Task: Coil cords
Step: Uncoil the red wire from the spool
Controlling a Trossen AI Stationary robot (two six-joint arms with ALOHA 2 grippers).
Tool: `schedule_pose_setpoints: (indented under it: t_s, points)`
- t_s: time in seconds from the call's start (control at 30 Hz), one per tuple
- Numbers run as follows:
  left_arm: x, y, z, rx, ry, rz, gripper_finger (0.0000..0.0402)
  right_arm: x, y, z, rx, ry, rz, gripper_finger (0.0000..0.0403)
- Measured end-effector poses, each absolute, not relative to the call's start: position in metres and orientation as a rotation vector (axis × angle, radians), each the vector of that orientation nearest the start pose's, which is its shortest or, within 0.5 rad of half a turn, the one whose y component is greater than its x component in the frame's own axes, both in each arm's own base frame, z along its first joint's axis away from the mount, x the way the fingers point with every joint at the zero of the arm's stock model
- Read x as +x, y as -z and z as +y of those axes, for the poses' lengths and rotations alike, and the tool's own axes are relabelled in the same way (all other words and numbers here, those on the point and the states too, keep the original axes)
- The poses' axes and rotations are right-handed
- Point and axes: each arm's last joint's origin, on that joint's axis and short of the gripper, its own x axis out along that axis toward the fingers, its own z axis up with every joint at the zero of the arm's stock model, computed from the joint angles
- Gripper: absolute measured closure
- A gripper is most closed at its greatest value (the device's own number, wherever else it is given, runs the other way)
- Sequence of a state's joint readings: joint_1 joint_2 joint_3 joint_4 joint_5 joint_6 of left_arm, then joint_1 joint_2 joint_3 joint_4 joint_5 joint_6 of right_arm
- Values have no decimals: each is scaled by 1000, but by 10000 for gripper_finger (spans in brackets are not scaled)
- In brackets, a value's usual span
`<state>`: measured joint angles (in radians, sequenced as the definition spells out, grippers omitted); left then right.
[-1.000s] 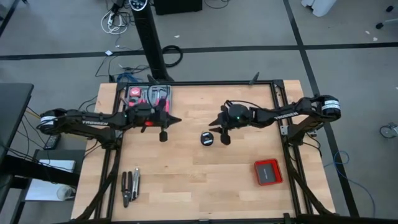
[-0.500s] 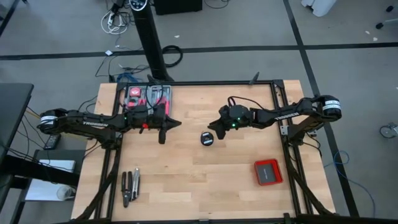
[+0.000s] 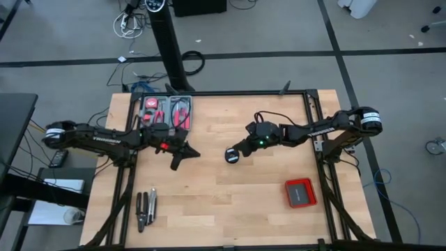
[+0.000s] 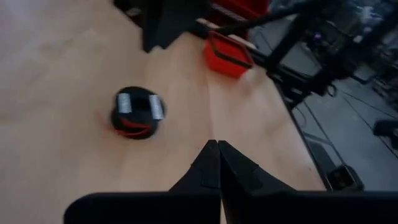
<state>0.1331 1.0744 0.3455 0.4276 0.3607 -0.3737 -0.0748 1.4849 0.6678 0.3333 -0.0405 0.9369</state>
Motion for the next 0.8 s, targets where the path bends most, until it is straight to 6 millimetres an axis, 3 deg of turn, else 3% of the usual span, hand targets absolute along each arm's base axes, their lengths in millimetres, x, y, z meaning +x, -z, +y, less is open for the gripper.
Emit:
schedule_pose_setpoints:
  t_s: [0.23,0.4,0.8]
  points:
    - [202,-189,6,-391,241,180,401,295,-185,-2,844,321,388,289]
    - [202,-189,6,-366,229,169,401,294,-185,4,734,336,385,289]
    - [202,-188,7,-346,203,182,401,295,-186,0,584,374,360,289]
